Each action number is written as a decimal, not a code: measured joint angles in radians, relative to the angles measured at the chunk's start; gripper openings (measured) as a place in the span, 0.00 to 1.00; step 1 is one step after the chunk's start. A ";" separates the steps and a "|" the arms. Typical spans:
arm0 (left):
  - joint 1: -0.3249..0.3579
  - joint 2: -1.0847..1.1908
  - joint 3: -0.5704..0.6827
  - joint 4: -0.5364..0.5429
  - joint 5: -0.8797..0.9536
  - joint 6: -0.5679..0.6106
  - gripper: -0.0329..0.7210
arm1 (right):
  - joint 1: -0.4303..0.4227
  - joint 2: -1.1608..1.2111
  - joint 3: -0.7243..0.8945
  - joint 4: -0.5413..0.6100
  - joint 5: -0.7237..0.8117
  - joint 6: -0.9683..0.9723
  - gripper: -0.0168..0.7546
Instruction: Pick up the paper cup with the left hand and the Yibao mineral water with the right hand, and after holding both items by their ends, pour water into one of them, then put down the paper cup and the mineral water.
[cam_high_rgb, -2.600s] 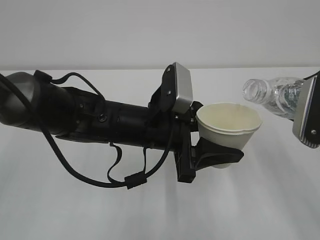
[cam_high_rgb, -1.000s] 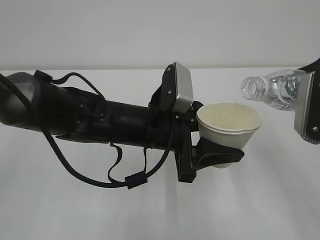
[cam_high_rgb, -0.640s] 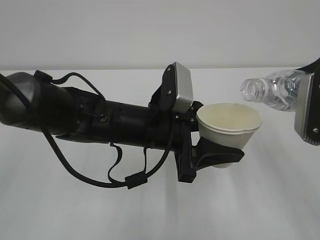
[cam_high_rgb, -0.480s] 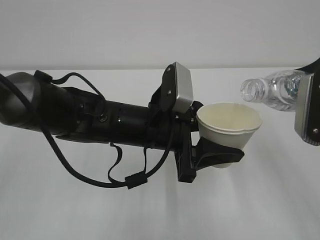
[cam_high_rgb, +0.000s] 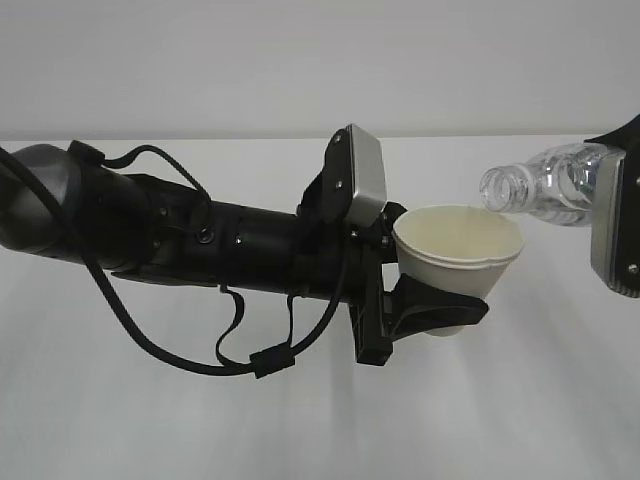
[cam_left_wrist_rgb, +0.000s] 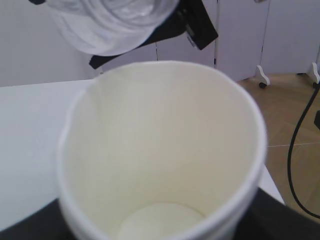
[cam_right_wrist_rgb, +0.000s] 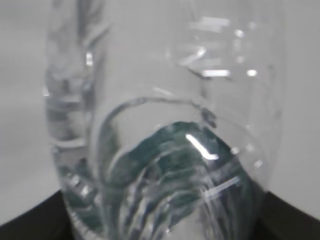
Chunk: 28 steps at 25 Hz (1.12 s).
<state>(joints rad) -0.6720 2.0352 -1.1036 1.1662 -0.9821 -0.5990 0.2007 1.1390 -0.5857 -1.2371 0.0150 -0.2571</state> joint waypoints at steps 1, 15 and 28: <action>0.000 0.000 0.000 0.000 0.000 0.000 0.62 | 0.000 0.000 0.000 -0.002 0.000 0.000 0.63; -0.023 0.000 0.000 0.000 0.000 0.000 0.62 | 0.000 0.000 0.000 -0.035 -0.002 0.000 0.63; -0.043 0.000 0.000 0.000 0.000 0.000 0.62 | 0.000 0.000 0.000 -0.046 -0.002 0.000 0.63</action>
<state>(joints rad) -0.7153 2.0352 -1.1036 1.1662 -0.9821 -0.5990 0.2007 1.1390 -0.5857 -1.2827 0.0129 -0.2571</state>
